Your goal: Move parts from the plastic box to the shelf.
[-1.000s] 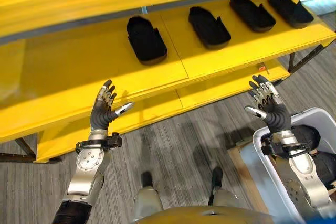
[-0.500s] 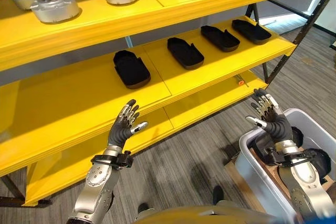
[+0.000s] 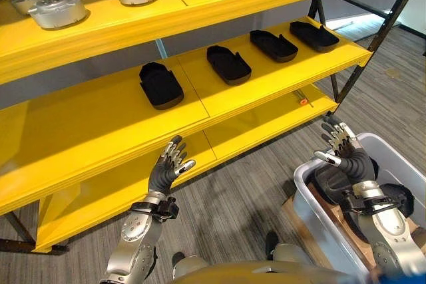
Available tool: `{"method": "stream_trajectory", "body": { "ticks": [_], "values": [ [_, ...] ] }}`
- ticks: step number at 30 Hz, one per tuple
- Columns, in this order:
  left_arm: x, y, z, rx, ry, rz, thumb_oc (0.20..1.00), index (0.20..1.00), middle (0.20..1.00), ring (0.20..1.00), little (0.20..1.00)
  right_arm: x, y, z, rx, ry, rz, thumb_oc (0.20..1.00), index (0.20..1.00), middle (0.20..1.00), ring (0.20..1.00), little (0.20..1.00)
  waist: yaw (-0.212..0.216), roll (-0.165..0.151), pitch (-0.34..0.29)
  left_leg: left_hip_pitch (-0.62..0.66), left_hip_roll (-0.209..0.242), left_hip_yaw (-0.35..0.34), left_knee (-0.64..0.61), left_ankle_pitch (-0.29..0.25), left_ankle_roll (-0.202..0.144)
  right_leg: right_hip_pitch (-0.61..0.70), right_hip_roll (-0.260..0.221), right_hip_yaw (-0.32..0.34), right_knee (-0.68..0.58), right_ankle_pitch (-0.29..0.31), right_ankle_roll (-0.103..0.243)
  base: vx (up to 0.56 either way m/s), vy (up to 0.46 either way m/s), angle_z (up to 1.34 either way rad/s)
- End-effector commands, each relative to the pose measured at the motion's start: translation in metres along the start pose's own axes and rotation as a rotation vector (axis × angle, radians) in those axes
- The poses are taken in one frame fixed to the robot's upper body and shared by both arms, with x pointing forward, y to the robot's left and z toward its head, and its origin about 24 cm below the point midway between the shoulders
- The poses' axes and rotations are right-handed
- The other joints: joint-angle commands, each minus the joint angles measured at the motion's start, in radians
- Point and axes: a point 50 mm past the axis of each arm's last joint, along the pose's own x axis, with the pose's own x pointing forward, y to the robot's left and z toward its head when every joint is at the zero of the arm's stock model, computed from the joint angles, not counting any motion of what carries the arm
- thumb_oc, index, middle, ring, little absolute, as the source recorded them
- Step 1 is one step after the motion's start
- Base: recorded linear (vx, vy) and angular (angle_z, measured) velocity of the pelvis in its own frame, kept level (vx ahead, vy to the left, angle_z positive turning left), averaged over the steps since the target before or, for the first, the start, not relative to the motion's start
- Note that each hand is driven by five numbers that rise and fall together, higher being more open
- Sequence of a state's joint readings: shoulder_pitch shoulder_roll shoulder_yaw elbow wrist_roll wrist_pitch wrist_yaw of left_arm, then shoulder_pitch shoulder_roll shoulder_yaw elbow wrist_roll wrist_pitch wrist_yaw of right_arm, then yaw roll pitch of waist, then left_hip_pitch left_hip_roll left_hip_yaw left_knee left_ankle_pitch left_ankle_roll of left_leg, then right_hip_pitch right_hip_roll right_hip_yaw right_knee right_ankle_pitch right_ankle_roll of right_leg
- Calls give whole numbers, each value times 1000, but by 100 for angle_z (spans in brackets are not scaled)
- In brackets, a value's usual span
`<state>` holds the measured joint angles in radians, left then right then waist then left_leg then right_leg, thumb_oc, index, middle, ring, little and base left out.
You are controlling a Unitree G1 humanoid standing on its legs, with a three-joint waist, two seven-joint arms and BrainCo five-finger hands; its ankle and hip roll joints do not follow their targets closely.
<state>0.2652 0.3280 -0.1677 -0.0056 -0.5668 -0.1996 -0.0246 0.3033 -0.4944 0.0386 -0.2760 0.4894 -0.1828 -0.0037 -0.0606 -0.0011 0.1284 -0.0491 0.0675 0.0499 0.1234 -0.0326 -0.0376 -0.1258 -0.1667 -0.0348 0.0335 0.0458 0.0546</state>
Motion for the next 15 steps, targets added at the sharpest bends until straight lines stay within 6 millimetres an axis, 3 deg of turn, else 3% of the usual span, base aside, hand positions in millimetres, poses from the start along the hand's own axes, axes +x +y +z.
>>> {"method": "stream_trajectory", "body": {
  "ticks": [1,3,4,10,15],
  "values": [
    [2,8,28,84,-116,-19,1000,1000,1000,1000,1000,6,0,16,28,-112,12,1000,1000,1000,1000,1000,27,-30,-14,-156,-10,-90,-4,141,-12,194,121,-25,-85,-49,0,0,-12,-62],
    [3,6,33,80,-135,-27,1000,1000,1000,1000,1000,9,3,15,42,-117,19,1000,1000,1000,1000,1000,41,-35,-7,-151,-87,-220,6,99,5,172,132,14,-75,-41,4,29,16,-96],
    [5,5,33,79,-138,-33,1000,1000,1000,1000,1000,10,4,14,44,-117,26,1000,1000,1000,1000,1000,37,-33,-12,-144,-88,-224,-8,96,12,166,135,19,-72,-40,4,92,53,-70],
    [11,-3,40,97,-169,-83,1000,1000,1000,1000,1000,8,3,12,68,-104,14,1000,1000,1000,1000,1000,6,-36,-37,-81,-73,-139,-42,69,34,179,122,52,-52,-54,13,130,115,-16],
    [14,-5,46,93,-194,-88,1000,1000,1000,1000,1000,14,8,9,81,-99,18,1000,1000,1000,1000,1000,1,-38,-46,-33,-73,-54,-63,31,57,164,105,132,-36,-42,42,81,139,-56]
  ]
}}
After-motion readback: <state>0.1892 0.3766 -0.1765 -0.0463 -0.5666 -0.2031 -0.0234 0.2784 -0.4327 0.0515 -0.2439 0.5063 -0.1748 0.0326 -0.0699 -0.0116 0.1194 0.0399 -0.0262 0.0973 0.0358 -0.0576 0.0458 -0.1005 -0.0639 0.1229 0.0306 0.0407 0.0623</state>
